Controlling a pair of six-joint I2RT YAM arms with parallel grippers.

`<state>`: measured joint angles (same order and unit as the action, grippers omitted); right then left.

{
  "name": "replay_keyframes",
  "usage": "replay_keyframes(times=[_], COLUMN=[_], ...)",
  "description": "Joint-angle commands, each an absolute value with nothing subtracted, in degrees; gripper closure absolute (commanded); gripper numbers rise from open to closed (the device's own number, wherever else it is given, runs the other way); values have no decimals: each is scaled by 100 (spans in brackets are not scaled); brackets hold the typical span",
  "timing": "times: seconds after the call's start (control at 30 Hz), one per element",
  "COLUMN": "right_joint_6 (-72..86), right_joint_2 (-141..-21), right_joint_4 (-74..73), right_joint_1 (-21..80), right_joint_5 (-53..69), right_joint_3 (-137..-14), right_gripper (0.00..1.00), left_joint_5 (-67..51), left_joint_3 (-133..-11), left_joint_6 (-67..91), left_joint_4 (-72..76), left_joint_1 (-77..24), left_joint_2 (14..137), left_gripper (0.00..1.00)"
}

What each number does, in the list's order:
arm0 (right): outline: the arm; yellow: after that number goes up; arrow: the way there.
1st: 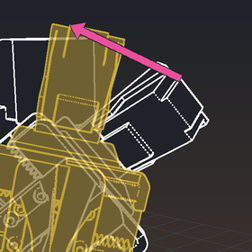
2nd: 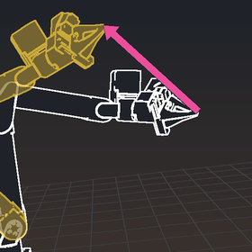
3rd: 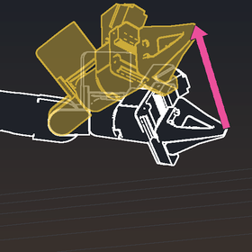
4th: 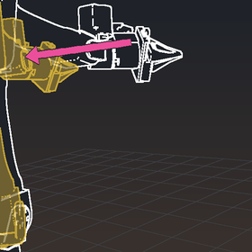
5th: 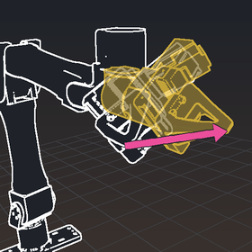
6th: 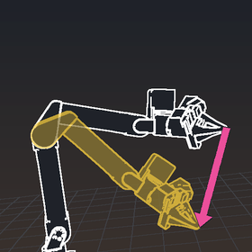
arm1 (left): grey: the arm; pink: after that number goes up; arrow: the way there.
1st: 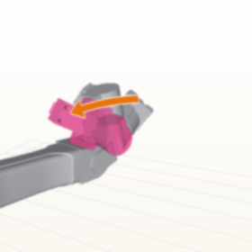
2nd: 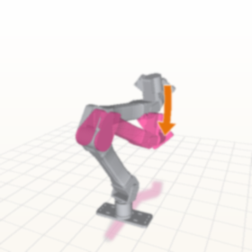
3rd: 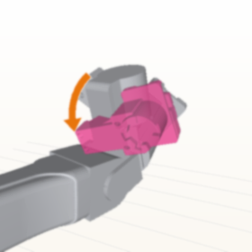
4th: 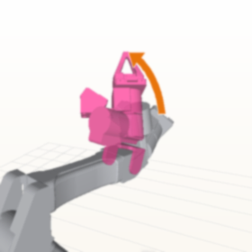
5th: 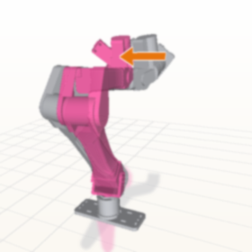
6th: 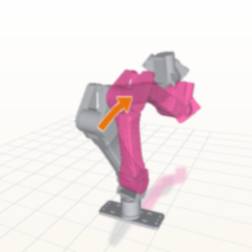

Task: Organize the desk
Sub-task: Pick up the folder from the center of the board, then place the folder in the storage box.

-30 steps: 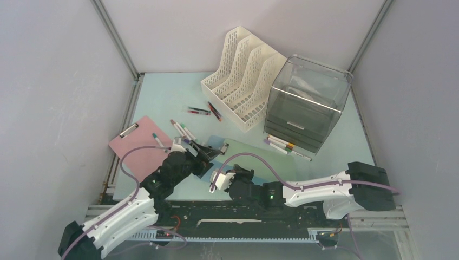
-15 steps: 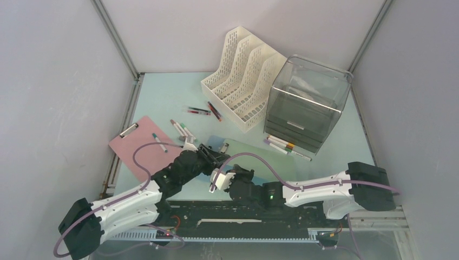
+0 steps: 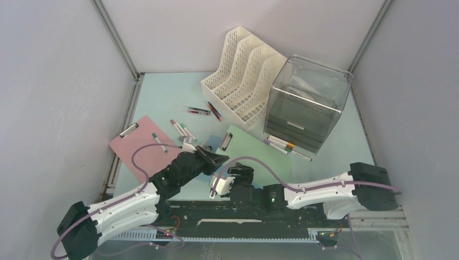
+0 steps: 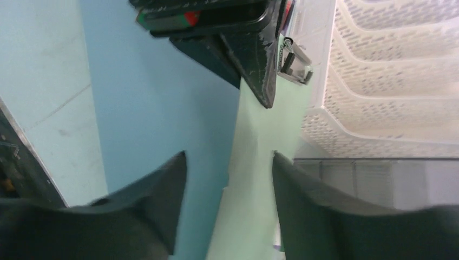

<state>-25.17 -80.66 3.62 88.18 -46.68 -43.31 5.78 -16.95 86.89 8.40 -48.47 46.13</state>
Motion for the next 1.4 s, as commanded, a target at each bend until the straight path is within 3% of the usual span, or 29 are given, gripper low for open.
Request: replay_keyframes(times=[0.0,0.07,0.17,0.4,0.6,0.87,1.1,1.37], right_joint_6=[-2347,-2456,-2409,-2874,-3263,-3237,-3178,-3155], right_joint_2=[-7574,-7447,-7218,-6355,-5701,-5128,-4928,-4760], right_joint_4=[343,315,-353,-2955,-4047,-4077,-4103,-4183], right_joint_1=[8967,9007,8898,8073,6797,5764,4888,4186], right_joint_5=[-4522,-4620,-4376,-1351,710,1138,1499,2063], right_joint_3=[-4509,-4520,-4741,-5363,-5650,-5658,-5660,-5677], right_gripper=[21,6,1,6,13,12,12,12], left_joint_5=[931,1056,1279,1791,2040,1601,329,-743], left_joint_3=[-1667,-1700,-1913,-2382,-2742,-3353,-4135,-5741], left_joint_6=[8486,8243,7746,6683,5681,3913,3003,2058], left_joint_4=[829,604,89,-849,-1005,-758,-908,-1423], left_joint_1=[-4857,-4855,-4854,-4857,-4853,-4719,-3679,-2808], left_joint_2=[4144,3928,3653,3295,3382,3464,3532,4467], left_gripper=[100,100,100,100,100,100,100,100])
